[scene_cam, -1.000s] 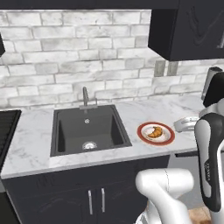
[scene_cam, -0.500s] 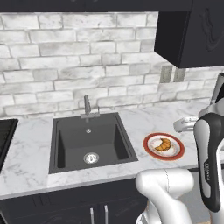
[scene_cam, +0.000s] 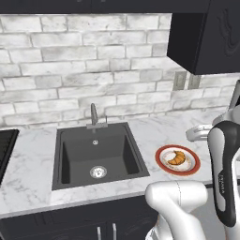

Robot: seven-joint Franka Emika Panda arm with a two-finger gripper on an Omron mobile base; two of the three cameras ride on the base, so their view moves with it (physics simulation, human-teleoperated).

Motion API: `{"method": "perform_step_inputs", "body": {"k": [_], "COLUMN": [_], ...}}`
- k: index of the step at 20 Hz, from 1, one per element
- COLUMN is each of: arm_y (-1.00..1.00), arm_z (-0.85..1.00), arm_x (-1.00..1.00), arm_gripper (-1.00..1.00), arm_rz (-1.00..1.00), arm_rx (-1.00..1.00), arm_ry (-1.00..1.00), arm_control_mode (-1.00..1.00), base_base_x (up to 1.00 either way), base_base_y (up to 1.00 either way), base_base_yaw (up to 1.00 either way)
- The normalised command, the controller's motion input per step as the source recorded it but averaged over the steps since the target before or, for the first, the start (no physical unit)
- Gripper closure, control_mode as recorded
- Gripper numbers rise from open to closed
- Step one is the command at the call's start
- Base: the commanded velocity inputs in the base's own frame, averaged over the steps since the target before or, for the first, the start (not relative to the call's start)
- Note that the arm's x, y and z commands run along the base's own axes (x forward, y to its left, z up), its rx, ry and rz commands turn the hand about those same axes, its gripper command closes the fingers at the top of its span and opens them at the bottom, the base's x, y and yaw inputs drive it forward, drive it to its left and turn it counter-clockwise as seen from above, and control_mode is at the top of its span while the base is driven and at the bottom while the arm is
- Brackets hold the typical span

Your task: Pick the croissant and place it on the pan. Then turn on the stove to warm the croissant.

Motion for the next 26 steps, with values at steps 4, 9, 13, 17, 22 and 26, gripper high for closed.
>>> {"method": "perform_step_inputs", "body": {"k": [4,9,13,17,22,26], "arm_y": [0.0,0.0,0.0,0.0,0.0,0.0], "arm_z": [0.0,-0.01,-0.08,-0.11,-0.11,-0.1], "arm_x": [0.0,0.01,0.12,0.11,0.21,0.25], "arm_gripper": [-1.0,-1.0,-1.0,-1.0,-1.0,-1.0], "arm_rz": [0.0,-0.01,-0.07,-0.11,-0.13,-0.08], "arm_rx": [0.0,0.0,0.0,0.0,-0.01,0.0], "arm_ry": [0.0,0.0,0.04,0.09,0.19,0.27], "arm_control_mode": [-1.0,-1.0,-1.0,-1.0,-1.0,-1.0], "base_base_x": [0.0,0.0,0.0,0.0,0.0,0.0], "base_base_y": [0.0,0.0,0.0,0.0,0.0,0.0], "base_base_yaw": [0.0,0.0,0.0,0.0,0.0,0.0]}}
